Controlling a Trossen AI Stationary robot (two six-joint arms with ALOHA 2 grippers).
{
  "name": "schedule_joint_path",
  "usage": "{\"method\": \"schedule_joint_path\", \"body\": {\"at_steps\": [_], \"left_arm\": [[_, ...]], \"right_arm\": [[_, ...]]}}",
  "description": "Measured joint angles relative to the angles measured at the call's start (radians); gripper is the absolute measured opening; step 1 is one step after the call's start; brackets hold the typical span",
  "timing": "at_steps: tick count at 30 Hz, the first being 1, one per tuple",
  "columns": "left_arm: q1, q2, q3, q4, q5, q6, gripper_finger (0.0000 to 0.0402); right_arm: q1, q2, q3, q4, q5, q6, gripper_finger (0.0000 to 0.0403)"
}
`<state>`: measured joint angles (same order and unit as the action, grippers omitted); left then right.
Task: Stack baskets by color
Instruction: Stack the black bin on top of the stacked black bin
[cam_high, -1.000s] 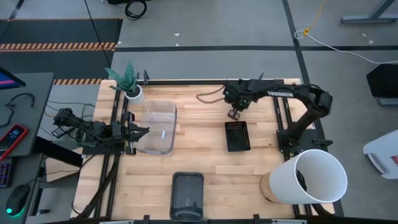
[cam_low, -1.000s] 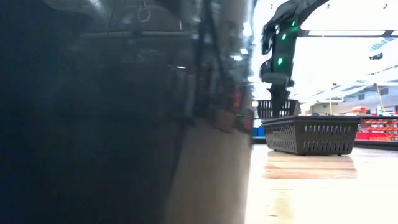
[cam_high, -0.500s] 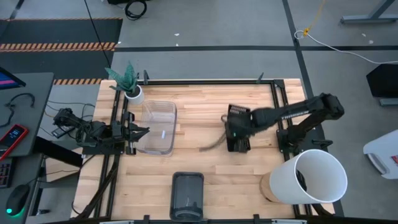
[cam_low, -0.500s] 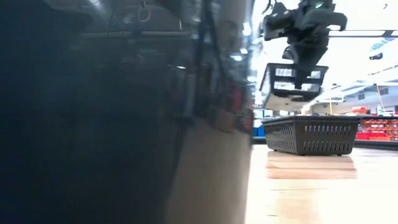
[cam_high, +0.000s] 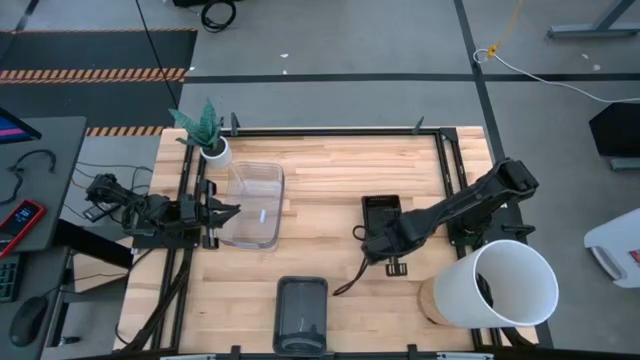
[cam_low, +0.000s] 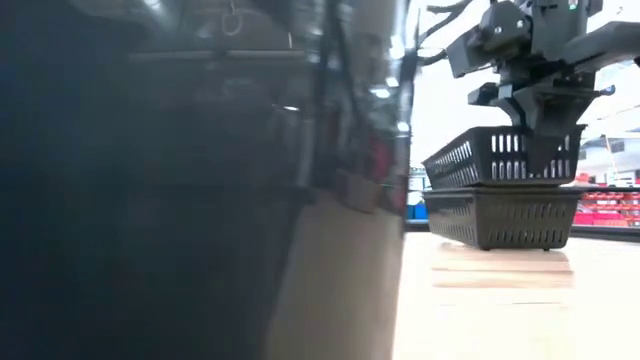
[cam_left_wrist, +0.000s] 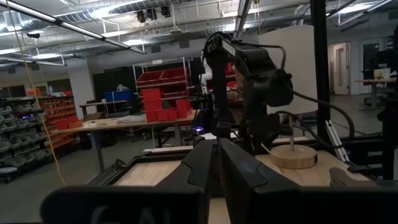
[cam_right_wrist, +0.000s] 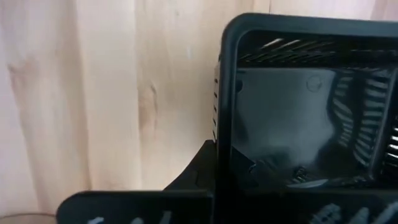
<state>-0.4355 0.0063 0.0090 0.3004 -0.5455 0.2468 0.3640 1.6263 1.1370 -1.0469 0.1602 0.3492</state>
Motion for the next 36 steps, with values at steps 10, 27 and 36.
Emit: {"method": "schedule_joint_path", "body": {"at_steps": [10, 27, 36], "left_arm": [[0.000, 0.000, 0.000, 0.000, 0.000, 0.000, 0.0026], [0.000, 0.000, 0.000, 0.000, 0.000, 0.000, 0.0032], [0.000, 0.000, 0.000, 0.001, 0.000, 0.000, 0.0034]], "right_arm": [[-0.001, 0.004, 0.000, 0.000, 0.014, 0.018, 0.0041], [-0.001, 0.004, 0.000, -0.044, 0.122, 0.086, 0.0070], [0.013, 0.004, 0.000, -0.038, 0.161, 0.125, 0.0071]]}}
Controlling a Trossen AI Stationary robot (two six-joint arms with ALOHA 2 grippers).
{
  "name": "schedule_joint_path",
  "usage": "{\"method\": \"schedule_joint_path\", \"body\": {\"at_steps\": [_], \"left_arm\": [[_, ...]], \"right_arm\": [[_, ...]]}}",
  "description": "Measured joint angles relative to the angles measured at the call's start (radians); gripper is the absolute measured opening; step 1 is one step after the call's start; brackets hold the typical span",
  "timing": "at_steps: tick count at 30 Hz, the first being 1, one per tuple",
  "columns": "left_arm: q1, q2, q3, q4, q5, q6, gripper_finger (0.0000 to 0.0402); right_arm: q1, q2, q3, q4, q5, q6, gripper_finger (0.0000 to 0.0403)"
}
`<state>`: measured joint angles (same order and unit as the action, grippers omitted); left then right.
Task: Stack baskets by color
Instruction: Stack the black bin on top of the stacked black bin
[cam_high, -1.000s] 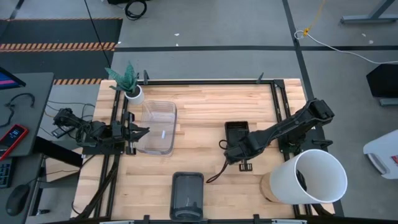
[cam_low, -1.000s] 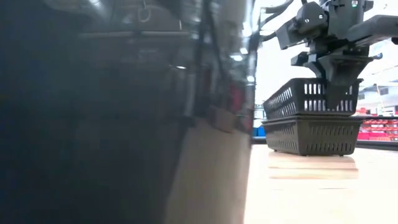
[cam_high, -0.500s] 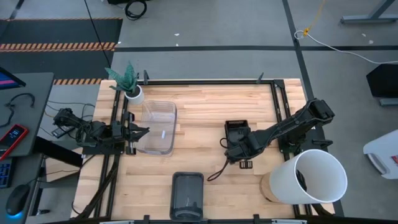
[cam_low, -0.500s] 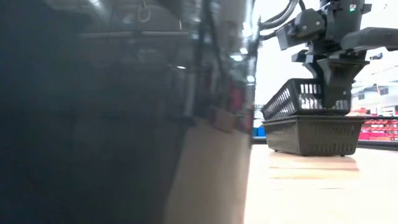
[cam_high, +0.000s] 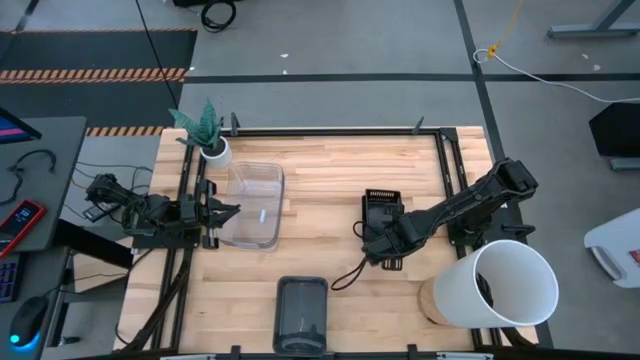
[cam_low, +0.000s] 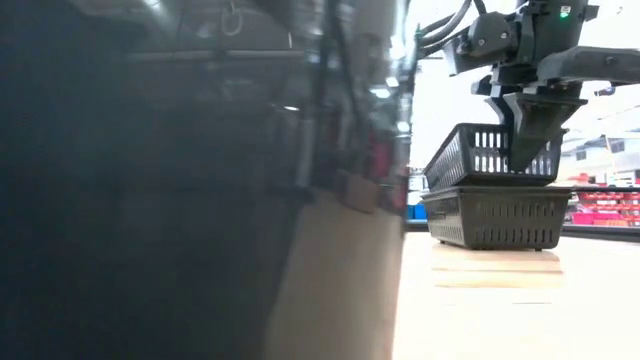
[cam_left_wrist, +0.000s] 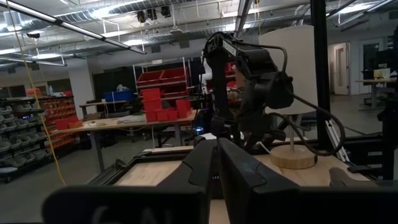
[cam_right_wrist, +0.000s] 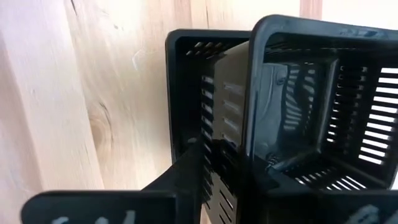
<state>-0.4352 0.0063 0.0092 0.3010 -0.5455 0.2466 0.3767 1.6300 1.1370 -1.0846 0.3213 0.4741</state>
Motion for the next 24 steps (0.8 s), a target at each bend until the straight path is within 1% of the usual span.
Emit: {"method": "schedule_joint_path", "body": {"at_steps": [4, 10, 19, 22, 24], "left_arm": [[0.000, 0.000, 0.000, 0.000, 0.000, 0.000, 0.0036], [0.000, 0.000, 0.000, 0.000, 0.000, 0.000, 0.0027], [0.000, 0.000, 0.000, 0.000, 0.000, 0.000, 0.0033], [0.000, 0.000, 0.000, 0.000, 0.000, 0.000, 0.0036], [0.000, 0.000, 0.000, -0.001, 0.000, 0.000, 0.0036]], "right_arm": [[0.004, 0.000, 0.000, 0.023, 0.003, -0.003, 0.0077], [0.004, 0.004, -0.021, 0.074, 0.011, 0.001, 0.0094], [0.003, 0.005, -0.032, 0.066, 0.054, 0.029, 0.0119], [0.003, 0.005, -0.032, 0.066, 0.044, 0.030, 0.0119], [0.003, 0.005, -0.033, 0.067, 0.012, 0.025, 0.0119]]}}
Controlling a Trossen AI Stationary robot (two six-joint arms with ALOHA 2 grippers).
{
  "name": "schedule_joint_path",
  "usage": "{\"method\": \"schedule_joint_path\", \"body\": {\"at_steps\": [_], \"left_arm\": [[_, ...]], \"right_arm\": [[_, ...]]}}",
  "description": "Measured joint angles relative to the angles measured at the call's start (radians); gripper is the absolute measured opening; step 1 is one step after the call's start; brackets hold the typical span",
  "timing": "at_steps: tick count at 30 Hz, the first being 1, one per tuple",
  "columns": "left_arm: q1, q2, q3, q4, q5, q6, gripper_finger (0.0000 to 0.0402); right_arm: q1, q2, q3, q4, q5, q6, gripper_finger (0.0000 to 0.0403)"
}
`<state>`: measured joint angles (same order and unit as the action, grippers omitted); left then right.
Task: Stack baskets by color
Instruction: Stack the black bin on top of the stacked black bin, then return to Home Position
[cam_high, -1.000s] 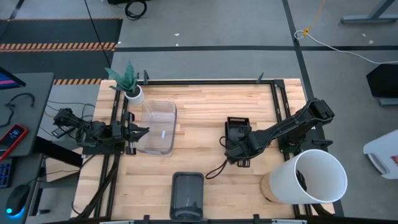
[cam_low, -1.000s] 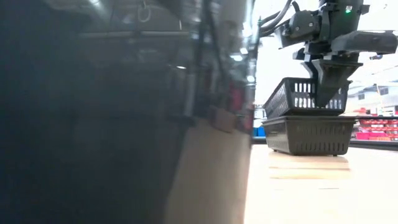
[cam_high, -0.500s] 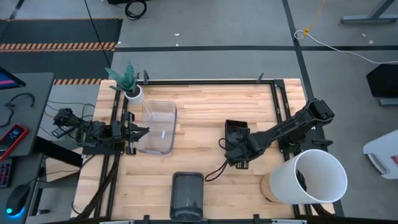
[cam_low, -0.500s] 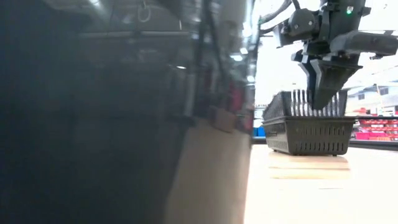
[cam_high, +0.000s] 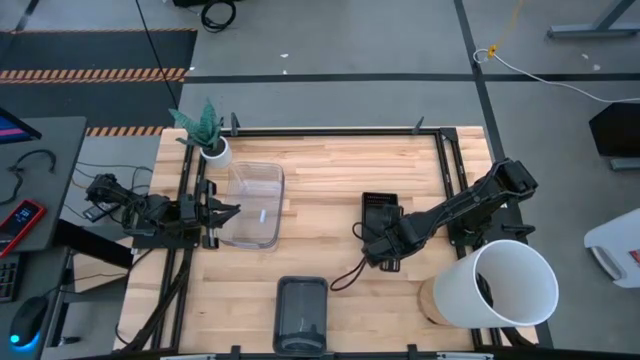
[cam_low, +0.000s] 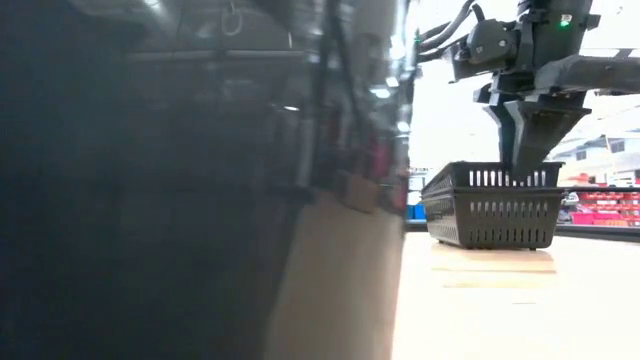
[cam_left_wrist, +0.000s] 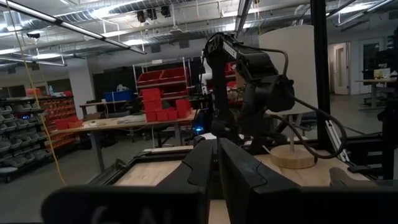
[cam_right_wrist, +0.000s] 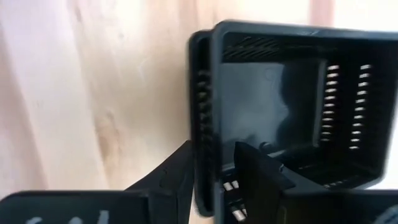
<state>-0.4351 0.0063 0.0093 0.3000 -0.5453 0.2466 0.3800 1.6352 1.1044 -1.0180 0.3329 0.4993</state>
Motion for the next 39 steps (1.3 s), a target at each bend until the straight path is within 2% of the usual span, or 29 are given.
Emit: {"method": "schedule_joint_path", "body": {"at_steps": [5, 12, 18, 20, 26, 32, 39], "left_arm": [[0.000, 0.000, 0.000, 0.000, 0.000, 0.000, 0.0030], [0.000, 0.000, 0.000, 0.000, 0.000, 0.000, 0.0033], [0.000, 0.000, 0.000, 0.000, 0.000, 0.000, 0.0036], [0.000, 0.000, 0.000, 0.000, 0.000, 0.000, 0.0032], [0.000, 0.000, 0.000, 0.001, 0.000, 0.000, 0.0026], [0.000, 0.000, 0.000, 0.000, 0.000, 0.000, 0.0033], [0.000, 0.000, 0.000, 0.001, 0.000, 0.000, 0.0034]], "right_arm": [[0.000, 0.000, 0.000, -0.002, -0.050, -0.028, 0.0124], [0.001, 0.000, 0.068, -0.069, -0.054, -0.069, 0.0139], [0.011, -0.037, 0.095, -0.065, 0.088, -0.095, 0.0152], [0.012, -0.051, 0.086, -0.066, 0.094, -0.109, 0.0152], [0.012, -0.102, 0.085, -0.183, 0.190, -0.078, 0.0148], [0.021, -0.224, 0.064, -0.171, 0.206, -0.074, 0.0140], [0.040, -0.456, -0.139, 0.028, 0.194, -0.083, 0.0130]]}}
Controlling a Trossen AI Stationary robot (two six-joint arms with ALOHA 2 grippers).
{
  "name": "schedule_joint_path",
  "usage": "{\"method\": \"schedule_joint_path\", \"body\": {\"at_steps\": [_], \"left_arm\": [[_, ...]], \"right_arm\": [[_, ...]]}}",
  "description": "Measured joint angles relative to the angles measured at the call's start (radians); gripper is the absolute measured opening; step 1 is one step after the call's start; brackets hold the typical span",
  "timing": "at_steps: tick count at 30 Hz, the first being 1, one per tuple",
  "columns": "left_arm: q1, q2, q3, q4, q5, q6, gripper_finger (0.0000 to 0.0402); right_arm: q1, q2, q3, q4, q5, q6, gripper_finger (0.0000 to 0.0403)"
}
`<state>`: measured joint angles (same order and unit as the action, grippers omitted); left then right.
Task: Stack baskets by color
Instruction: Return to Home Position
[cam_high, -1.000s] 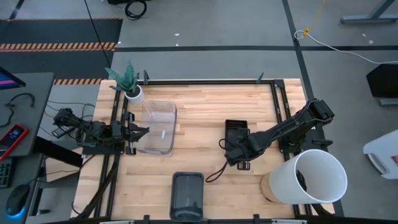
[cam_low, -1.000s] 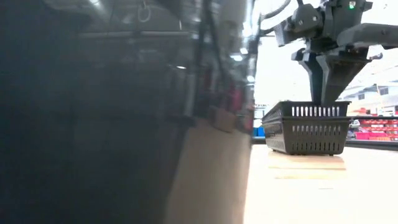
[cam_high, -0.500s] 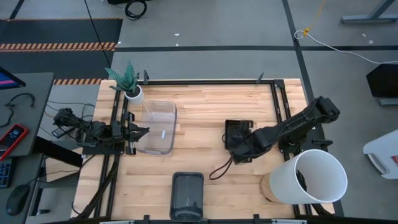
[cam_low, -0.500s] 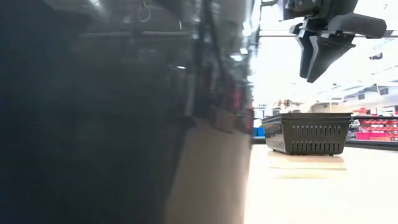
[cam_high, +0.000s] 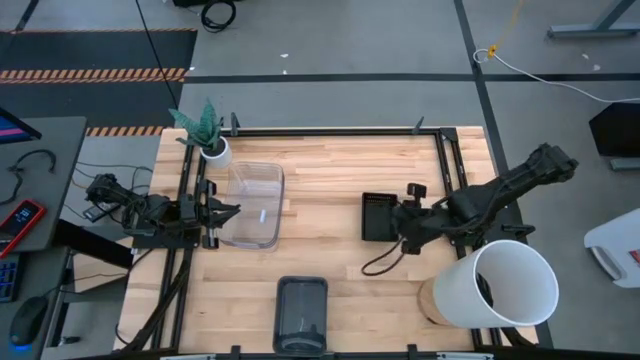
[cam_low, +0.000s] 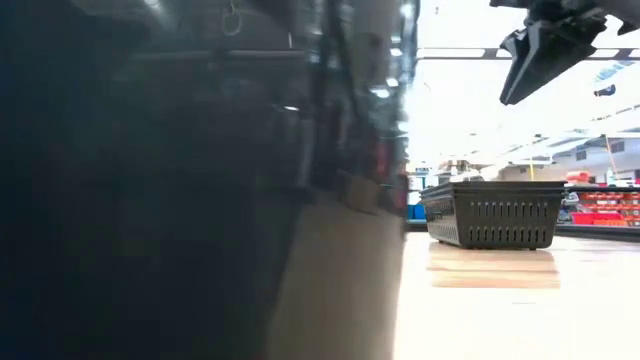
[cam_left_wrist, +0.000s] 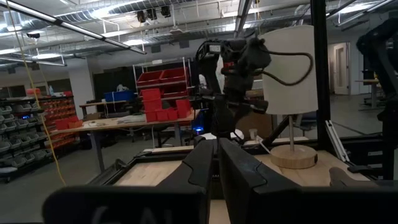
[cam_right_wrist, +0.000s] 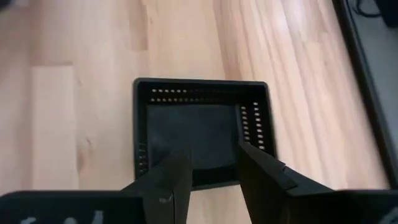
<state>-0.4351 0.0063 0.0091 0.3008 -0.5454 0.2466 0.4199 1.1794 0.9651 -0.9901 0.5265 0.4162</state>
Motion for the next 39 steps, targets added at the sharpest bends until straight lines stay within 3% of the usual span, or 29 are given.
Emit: {"method": "schedule_joint_path", "body": {"at_steps": [14, 32, 39], "left_arm": [[0.000, 0.000, 0.000, 0.000, 0.000, 0.000, 0.0036], [0.000, 0.000, 0.000, 0.000, 0.000, 0.000, 0.0036], [0.000, 0.000, 0.000, 0.000, 0.000, 0.000, 0.0030]], "right_arm": [[0.046, -0.416, -0.426, 0.494, -0.035, -0.008, 0.0128], [0.058, -0.838, -0.695, 0.674, -0.029, -0.054, 0.0127], [0.058, -0.938, -0.842, 0.912, -0.029, -0.156, 0.0127]]}}
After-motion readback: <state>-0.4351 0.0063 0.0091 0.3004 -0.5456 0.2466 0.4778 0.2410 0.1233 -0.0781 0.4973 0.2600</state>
